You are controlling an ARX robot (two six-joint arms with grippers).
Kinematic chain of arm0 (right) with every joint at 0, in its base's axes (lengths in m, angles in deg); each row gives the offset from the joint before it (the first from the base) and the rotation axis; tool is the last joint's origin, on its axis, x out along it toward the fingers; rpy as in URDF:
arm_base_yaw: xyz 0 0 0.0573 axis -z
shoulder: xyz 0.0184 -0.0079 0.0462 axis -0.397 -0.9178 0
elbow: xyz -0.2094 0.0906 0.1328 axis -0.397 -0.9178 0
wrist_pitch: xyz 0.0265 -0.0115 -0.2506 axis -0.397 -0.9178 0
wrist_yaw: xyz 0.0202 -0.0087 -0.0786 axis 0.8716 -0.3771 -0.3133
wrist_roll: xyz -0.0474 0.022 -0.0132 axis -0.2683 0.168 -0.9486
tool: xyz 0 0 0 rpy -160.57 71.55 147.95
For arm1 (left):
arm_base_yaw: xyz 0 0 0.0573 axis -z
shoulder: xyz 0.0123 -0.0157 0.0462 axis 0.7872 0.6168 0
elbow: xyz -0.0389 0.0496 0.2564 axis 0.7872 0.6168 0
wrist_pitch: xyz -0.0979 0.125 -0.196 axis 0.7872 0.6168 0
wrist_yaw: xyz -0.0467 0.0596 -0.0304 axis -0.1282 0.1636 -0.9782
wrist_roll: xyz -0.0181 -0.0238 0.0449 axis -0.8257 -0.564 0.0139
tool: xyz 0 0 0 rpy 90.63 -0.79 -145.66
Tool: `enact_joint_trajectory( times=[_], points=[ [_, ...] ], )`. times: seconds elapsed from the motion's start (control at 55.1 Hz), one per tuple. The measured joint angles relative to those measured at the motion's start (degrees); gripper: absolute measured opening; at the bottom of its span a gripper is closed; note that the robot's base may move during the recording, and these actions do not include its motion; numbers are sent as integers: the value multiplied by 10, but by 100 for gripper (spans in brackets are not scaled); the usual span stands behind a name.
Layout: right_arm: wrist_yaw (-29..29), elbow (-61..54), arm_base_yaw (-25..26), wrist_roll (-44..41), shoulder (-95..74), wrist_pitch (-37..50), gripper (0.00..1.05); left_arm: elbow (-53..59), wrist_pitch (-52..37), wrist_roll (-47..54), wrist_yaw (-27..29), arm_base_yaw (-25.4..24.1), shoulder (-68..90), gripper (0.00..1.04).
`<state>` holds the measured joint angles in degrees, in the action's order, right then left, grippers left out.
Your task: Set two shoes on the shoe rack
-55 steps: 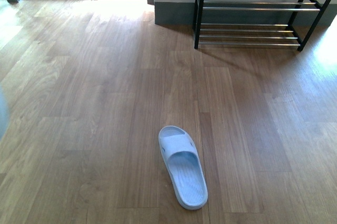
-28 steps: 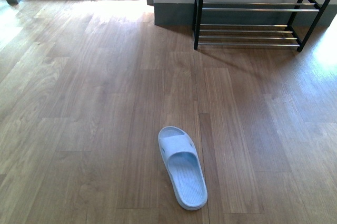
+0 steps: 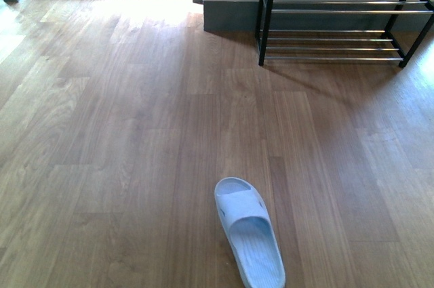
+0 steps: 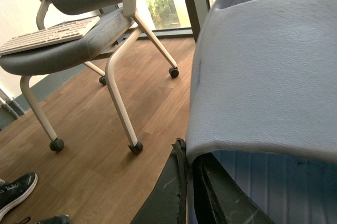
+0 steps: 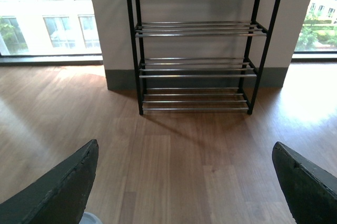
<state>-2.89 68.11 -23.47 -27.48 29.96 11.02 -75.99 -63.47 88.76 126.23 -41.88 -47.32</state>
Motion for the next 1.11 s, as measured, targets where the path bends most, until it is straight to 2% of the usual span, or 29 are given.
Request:
enact_joint_trajectory(
  times=[0.436,0.454,0.49,0.527,0.581,0.69,0.799,0.926,1.108],
  points=[
    [4,0,0,0,0,0,96,0,0,0,3,0,0,2],
    [7,0,1,0,-1,-1,96,0,0,0,3,0,0,2],
    [49,6,10,0,-16,-18,96,0,0,0,3,0,0,2],
    [100,16,13,-3,-57,-22,96,0,0,0,3,0,0,2],
    [118,25,-3,-5,-128,2,96,0,0,0,2,0,0,2],
    [65,57,-79,-32,-318,87,96,0,0,0,1,0,0,2],
    [26,93,-122,-69,-493,179,96,0,0,0,2,0,0,2],
    [10,148,-121,-105,-734,297,96,0,0,0,1,0,0,2],
    [12,218,-113,-131,-1015,402,96,0,0,0,0,0,0,2]
  ],
)
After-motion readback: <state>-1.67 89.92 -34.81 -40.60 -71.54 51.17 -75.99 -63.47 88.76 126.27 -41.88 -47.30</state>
